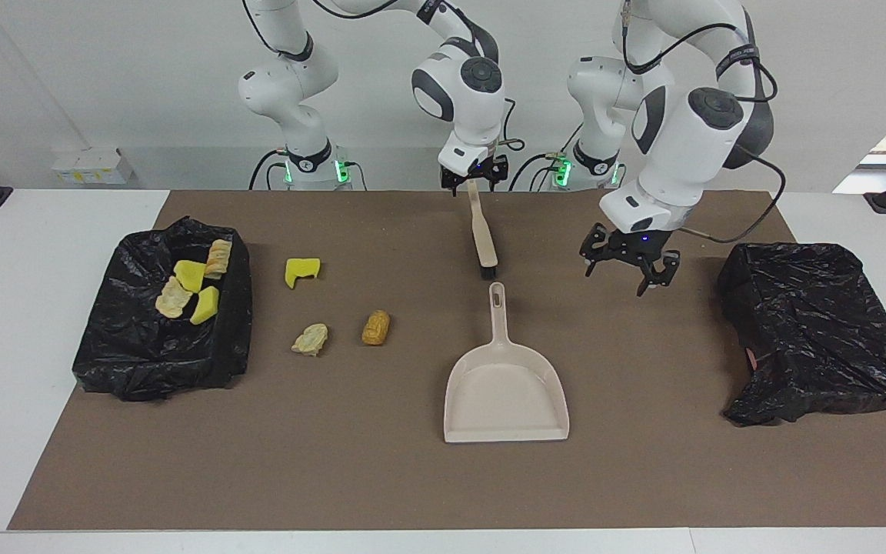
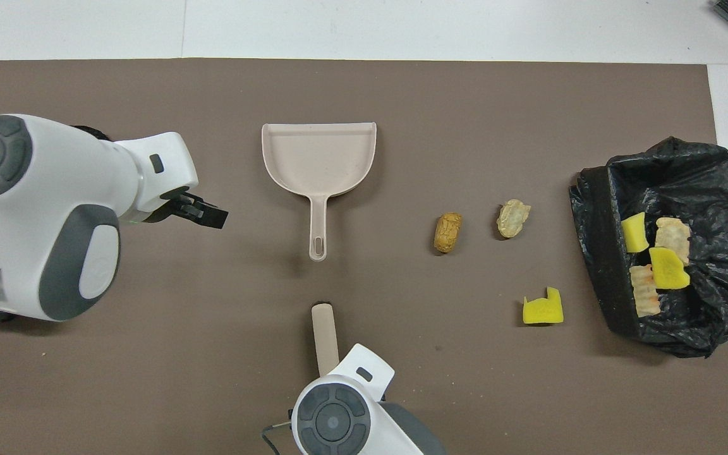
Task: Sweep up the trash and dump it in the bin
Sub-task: 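Reach the left gripper to the dustpan handle and grasp it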
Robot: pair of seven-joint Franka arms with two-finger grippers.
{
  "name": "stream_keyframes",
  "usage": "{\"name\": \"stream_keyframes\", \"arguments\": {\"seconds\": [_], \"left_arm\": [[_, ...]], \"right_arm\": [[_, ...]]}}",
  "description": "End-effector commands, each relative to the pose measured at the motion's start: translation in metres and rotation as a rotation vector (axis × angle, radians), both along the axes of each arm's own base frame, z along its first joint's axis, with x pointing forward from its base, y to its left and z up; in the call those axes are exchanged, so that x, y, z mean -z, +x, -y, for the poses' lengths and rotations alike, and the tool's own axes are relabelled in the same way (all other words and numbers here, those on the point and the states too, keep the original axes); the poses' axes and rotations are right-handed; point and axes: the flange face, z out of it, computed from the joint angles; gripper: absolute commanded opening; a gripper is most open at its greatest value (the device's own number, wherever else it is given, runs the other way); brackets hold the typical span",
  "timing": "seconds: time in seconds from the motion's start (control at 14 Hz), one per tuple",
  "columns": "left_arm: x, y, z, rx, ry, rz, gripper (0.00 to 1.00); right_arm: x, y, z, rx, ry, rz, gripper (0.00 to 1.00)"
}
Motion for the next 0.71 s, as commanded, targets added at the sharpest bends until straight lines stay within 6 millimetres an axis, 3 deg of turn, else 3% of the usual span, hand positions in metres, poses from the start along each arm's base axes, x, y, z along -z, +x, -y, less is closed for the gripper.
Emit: {"name": "stream_keyframes", "arguments": {"seconds": [0.0, 0.07, 0.21, 0.36, 0.5, 0.64], "left_arm": [[0.037, 0.007, 0.045, -0.082, -0.037, 0.018, 1.00], [0.046, 0.009, 0.060, -0.119, -0.059, 0.027, 1.00], [0.069, 0.004, 0.100, -0.215, -0.098, 0.002, 1.00], [0.080, -0.011, 0.139, -0.278, -0.124, 0.003, 1.00], [0.092, -0.026, 0.161, -0.289, -0.119, -0.018, 1.00], [0.097, -0.031, 0.165, -0.303, -0.110, -0.037, 1.00]], "right_arm": [[0.015, -0.012, 0.007, 0.004, 0.023, 0.002, 0.85], [0.018, -0.014, 0.006, 0.004, 0.025, 0.001, 0.78], [0.023, -0.025, -0.007, 0.034, 0.064, -0.013, 0.77], [0.026, -0.027, -0.008, 0.037, 0.065, -0.018, 0.77], [0.028, -0.027, -0.007, 0.039, 0.060, -0.022, 0.77], [0.032, -0.031, -0.001, 0.037, 0.050, -0.026, 0.73]]}}
